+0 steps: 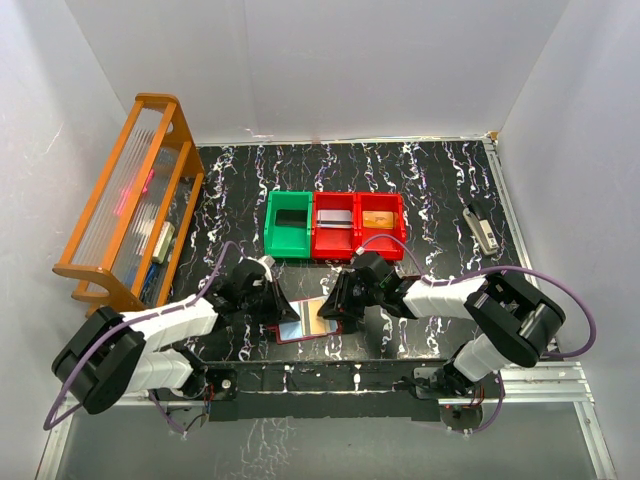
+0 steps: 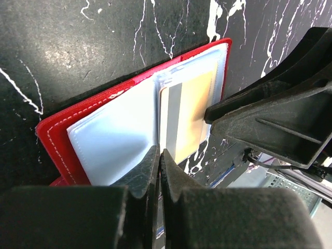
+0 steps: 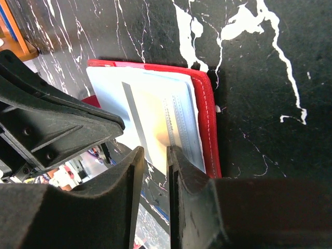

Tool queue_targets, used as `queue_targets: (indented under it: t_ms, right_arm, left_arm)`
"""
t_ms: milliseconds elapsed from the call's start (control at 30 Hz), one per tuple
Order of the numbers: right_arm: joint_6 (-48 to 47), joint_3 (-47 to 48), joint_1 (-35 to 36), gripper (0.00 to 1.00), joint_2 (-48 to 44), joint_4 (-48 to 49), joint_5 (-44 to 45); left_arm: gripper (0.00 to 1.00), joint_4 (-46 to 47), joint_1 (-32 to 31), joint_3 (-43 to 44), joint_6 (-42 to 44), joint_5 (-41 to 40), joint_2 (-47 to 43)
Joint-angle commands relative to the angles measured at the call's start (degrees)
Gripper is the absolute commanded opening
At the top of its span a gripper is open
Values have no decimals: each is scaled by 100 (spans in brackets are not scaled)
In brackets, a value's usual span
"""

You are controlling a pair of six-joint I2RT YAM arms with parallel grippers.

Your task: Take the credit cards out of the card holder

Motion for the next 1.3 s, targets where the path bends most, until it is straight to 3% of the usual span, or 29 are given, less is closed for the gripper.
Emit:
queue_targets:
  t_ms: [0,133,267,400,500,667,767,833,1133,1267]
  right_arm:
    - [-167,-197,38,24,144,-583,398]
    - [-229,-195,38,21,107,-461,300]
    - [-362,-95,38,18,182,-361,95]
    - [-137,-173,43,20,271,84,-200]
    - [17,-236,45,20,324,279,-284]
    - [118,-259,139,20,556,366,-377]
    - [226,-378,202,20,596,493,-321]
    - [237,-423,205,20,629,511,-311]
    - [-76,-167,171,26,192,-466,441]
    - [-272,-26,152,28,-153,-691,608]
  left_arm:
    - [0,-408,-14,75,148,-171,-218]
    - [0,-320,-11,88,117,-78,-138]
    - [17,85,-13,66,20,258,172]
    - [26,593,-13,-4,-122,521,486]
    - [27,1063,-20,-60,-279,735,762]
    - [16,2208,-22,-392,-831,962,1162]
    - [2,2389,-22,-426,-879,954,1190]
    - [0,2428,-18,-402,-870,958,1145]
    - [0,497,-14,-126,-113,205,-26]
    - [0,286,21,-320,-72,120,-336]
